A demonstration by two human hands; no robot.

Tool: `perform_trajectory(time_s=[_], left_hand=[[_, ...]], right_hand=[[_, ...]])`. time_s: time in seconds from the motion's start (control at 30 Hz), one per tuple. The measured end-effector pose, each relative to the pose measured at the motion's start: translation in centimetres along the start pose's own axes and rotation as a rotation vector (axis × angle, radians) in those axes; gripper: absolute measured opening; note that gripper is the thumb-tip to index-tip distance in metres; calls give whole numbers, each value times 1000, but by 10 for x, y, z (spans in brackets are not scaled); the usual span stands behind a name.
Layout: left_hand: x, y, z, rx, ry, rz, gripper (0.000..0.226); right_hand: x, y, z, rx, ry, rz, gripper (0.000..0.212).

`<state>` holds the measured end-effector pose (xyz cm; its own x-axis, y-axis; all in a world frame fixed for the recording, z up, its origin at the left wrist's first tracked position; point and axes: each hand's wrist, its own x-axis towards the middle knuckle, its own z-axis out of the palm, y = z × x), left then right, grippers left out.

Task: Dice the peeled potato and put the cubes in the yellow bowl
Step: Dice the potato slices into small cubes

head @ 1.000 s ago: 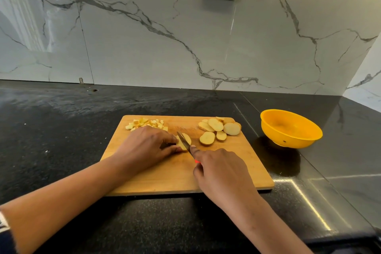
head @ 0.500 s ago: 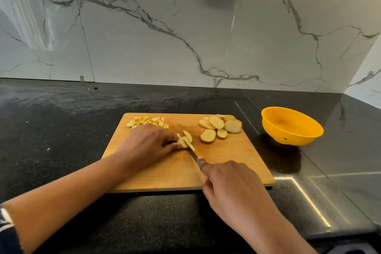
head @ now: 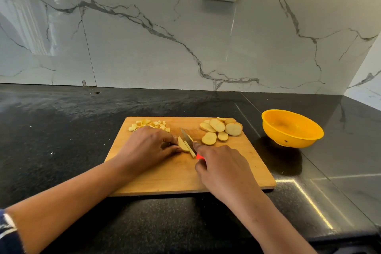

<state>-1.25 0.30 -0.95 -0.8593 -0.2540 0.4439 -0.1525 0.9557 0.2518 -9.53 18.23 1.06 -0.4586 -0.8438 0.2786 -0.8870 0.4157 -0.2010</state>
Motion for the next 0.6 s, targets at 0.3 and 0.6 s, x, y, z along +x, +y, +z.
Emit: perform_trajectory(time_s=[0.3,0.6], left_hand=[[1,-4,2,38,18,21,32],[1,-3,3,44,63,70,20]], right_hand=[[-8,-3,4,12,11,-22,47],[-5,-6,9,-100,-10,-51,49]])
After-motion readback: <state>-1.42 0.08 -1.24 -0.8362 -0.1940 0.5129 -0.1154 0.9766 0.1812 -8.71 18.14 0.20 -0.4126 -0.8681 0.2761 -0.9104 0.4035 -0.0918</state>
